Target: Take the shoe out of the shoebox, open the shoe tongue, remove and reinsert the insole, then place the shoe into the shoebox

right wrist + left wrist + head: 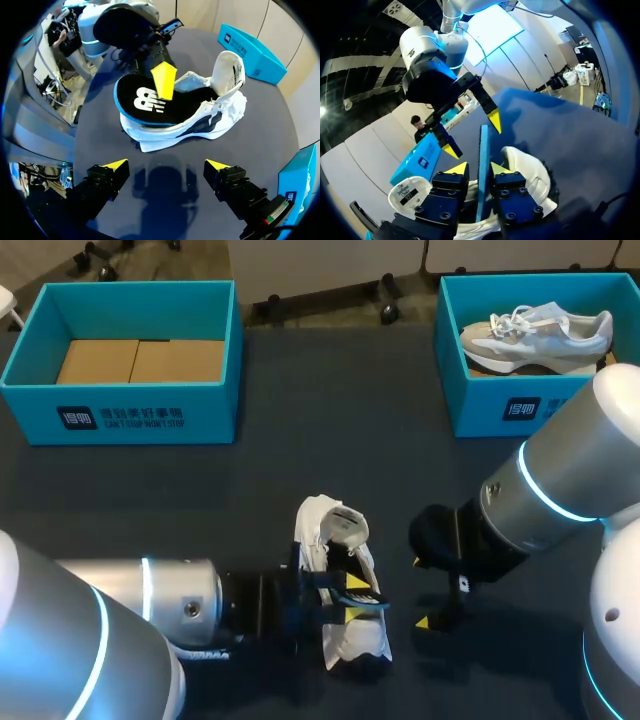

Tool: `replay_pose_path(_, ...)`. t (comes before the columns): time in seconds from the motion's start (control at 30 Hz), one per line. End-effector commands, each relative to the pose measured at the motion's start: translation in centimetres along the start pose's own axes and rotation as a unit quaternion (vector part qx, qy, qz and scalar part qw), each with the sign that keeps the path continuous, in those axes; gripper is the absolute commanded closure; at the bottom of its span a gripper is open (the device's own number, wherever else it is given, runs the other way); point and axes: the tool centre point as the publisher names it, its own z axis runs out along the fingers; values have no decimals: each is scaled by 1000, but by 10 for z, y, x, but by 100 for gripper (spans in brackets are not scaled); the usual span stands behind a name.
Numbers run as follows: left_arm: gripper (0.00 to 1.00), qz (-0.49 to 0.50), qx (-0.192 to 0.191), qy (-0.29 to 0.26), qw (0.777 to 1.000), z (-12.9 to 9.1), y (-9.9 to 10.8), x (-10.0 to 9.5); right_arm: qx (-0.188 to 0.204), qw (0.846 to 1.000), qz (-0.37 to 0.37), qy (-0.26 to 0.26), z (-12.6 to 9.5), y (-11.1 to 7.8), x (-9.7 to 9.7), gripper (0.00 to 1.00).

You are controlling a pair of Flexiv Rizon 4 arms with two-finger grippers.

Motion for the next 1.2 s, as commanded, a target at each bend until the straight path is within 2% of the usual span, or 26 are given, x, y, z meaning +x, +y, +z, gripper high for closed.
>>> replay_pose_path(0.03, 90, 4, -1, 7, 1000, -1, -3, 3, 0, 1000, 0, -2, 1, -1, 1, 0)
replay_pose_path(0.07, 100, 8, -3, 11, 1000, 1, -2, 5, 0, 1000, 0, -2, 1, -1, 1, 0)
replay_pose_path(0.33, 100, 48, -30, 11, 998, 10, 14, 8, 0, 1000, 0, -2, 1, -1, 1, 0)
replay_pose_path(0.57, 100, 62, -61, 6, 996, 10, 30, -1, 0, 1000, 0, -2, 1, -1, 1, 0)
replay_pose_path(0.77, 100, 54, -68, 9, 996, 6, 36, -1, 0, 1000, 0, -2, 1, -1, 1, 0)
replay_pose_path(0.87, 100, 43, -56, 8, 997, 2, 32, 1, 0, 1000, 0, -2, 1, -1, 1, 0)
replay_pose_path(0.93, 78, 37, -51, 7, 998, -2, 27, 2, 0, 1000, 0, -2, 1, -1, 1, 0)
replay_pose_path(1.0, 72, 29, -40, 5, 999, -4, 23, 3, 0, 1000, 0, -2, 1, -1, 1, 0)
replay_pose_path(1.13, 71, 21, -30, 3, 999, -9, 13, 2, 0, 1000, 0, -2, 1, -1, 1, 0)
replay_pose_path(1.2, 71, 7, -13, 8, 1000, -10, 7, 3, 0, 1000, 0, -2, 1, -1, 1, 0)
